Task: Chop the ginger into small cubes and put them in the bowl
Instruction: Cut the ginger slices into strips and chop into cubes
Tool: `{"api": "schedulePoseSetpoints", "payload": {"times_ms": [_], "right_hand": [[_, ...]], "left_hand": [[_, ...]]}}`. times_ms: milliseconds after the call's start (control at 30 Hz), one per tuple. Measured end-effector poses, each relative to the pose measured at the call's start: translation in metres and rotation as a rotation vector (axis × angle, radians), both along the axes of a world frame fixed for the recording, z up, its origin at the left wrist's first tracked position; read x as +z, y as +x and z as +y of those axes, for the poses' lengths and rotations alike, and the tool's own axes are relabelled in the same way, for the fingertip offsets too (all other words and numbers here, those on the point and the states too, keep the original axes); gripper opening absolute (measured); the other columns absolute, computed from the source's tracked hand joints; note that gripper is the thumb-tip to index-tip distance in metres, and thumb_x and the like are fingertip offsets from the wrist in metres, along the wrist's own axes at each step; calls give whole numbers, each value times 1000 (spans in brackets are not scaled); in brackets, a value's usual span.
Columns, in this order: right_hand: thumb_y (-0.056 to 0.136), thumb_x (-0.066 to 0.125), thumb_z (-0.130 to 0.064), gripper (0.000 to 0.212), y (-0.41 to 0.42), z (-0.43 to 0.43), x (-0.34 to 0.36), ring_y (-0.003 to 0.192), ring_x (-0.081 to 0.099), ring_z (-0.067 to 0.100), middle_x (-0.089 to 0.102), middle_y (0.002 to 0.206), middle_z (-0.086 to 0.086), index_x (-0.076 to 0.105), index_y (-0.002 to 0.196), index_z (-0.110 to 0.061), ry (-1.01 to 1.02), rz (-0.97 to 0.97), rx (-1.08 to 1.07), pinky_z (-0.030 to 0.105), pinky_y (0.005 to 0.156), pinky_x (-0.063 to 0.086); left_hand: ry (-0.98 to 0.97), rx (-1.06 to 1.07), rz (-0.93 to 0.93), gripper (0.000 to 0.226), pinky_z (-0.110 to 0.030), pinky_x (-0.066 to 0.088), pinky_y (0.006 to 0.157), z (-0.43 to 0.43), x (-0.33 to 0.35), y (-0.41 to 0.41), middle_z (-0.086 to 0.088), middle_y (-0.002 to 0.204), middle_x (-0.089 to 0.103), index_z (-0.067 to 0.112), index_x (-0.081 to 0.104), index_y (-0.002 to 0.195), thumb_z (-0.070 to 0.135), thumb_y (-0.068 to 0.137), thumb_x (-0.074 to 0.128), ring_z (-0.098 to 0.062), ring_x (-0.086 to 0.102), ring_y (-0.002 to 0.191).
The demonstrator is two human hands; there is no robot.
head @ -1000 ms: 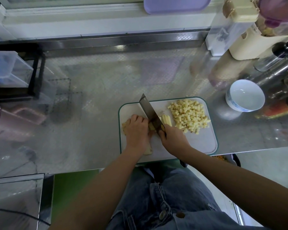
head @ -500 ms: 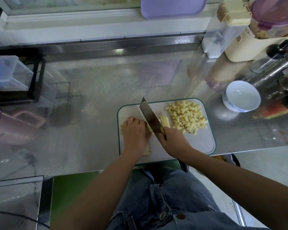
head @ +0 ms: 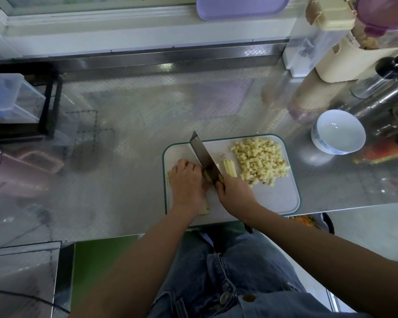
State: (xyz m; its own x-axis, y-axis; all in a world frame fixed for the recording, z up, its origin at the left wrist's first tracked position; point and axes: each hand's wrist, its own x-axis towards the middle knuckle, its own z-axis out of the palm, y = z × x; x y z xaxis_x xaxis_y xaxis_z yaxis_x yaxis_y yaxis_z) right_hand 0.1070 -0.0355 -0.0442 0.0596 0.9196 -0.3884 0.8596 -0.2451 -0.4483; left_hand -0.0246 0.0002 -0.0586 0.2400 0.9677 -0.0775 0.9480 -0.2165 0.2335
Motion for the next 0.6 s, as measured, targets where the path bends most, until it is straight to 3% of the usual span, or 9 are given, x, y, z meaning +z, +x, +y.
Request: {"api": "schedulePoseSetpoints", "payload": {"times_ms": [200, 367, 500, 600], "right_hand": [[99, 46, -21, 21, 11, 13, 11, 63, 60, 29, 61, 73, 13, 55, 89, -6, 56, 191, -73, 36, 56, 48], [98, 49, -26, 26, 46, 22, 27, 36, 56, 17, 53, 52, 3, 49, 75, -14, 99, 338, -225, 26, 34, 43], [97, 49, -28, 22, 72, 23, 30, 33, 52, 13, 52, 50, 4, 50, 80, -14, 104, 401, -369, 23, 34, 41], [97, 50, -27, 20, 84, 17, 28, 34, 52, 14, 51, 53, 5, 48, 80, -16, 101, 437, -453, 26, 35, 43]], "left_hand": [[33, -30, -16, 25, -32, 30, 86, -1, -2, -2, 1, 98, 65, 18, 69, 97, 36, 81, 63, -21, 46, 108], [39, -68, -58, 47, -37, 40, 84, 4, -1, -5, -5, 99, 63, 13, 64, 101, 49, 72, 72, -27, 51, 103], [104, -194, -173, 29, -39, 45, 81, 15, 7, 6, -7, 97, 62, 11, 66, 100, 27, 77, 72, -29, 54, 98], [115, -407, -124, 28, -38, 44, 83, 28, 14, 23, -7, 102, 62, 13, 68, 102, 9, 75, 69, -30, 55, 101]]}}
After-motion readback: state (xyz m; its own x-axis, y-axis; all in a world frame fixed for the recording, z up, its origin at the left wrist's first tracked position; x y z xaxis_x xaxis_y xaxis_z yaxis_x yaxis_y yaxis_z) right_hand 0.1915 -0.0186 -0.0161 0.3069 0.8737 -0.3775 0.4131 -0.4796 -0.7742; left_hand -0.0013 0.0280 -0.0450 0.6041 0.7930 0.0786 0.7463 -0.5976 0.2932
